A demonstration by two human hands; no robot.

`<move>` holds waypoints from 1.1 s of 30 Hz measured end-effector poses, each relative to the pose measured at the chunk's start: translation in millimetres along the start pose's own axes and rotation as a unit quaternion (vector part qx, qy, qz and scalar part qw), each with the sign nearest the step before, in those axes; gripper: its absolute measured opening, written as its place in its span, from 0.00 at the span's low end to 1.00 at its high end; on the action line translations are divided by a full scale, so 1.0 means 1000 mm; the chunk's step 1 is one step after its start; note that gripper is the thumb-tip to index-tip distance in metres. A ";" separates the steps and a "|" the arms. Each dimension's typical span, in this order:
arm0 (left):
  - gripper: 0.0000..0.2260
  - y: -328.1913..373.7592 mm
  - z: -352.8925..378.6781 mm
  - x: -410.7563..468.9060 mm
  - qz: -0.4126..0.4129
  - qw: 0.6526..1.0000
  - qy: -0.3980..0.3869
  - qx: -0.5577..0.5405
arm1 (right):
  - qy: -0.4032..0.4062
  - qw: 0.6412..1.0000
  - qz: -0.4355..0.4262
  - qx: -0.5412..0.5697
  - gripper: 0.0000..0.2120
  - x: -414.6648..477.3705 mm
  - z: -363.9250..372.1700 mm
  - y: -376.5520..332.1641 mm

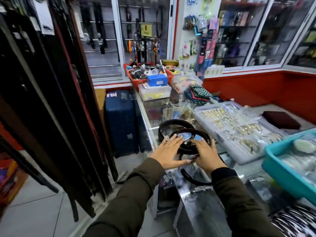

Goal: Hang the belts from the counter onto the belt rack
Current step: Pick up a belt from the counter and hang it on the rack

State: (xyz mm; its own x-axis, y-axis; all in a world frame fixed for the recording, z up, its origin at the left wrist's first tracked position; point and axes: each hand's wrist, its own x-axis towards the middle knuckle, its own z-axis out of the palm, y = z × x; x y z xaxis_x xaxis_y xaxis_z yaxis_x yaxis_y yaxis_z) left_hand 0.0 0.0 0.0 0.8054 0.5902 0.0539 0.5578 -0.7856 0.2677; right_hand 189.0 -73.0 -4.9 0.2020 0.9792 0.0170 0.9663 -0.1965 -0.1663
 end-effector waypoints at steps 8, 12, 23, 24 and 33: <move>0.27 0.022 0.007 0.030 0.022 0.995 -0.032 0.092 | -0.005 0.999 -0.031 -0.033 0.22 0.001 -0.009 0.013; 0.17 0.026 0.005 0.035 0.019 0.996 0.007 0.091 | 0.007 1.000 -0.015 0.010 0.18 -0.002 -0.016 0.018; 0.17 -0.007 -0.050 0.008 0.067 0.977 0.180 0.089 | 0.084 0.994 -0.067 -0.013 0.18 0.012 -0.070 -0.033; 0.17 -0.016 -0.058 0.000 0.064 0.976 0.187 0.090 | 0.091 0.992 -0.083 -0.008 0.19 0.016 -0.072 -0.044; 0.22 -0.088 -0.100 -0.097 -0.084 0.942 0.323 0.039 | 0.070 0.970 -0.205 0.106 0.14 0.044 -0.067 -0.154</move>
State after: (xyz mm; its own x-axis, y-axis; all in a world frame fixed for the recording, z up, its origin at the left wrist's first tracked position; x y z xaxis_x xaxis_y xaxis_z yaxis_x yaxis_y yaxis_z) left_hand -147.5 30.8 67.4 0.4290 0.6773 0.5977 0.6999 -0.6675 0.2540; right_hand 59.7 -3.4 87.2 -0.1595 0.9536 0.2554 0.9181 0.2383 -0.3166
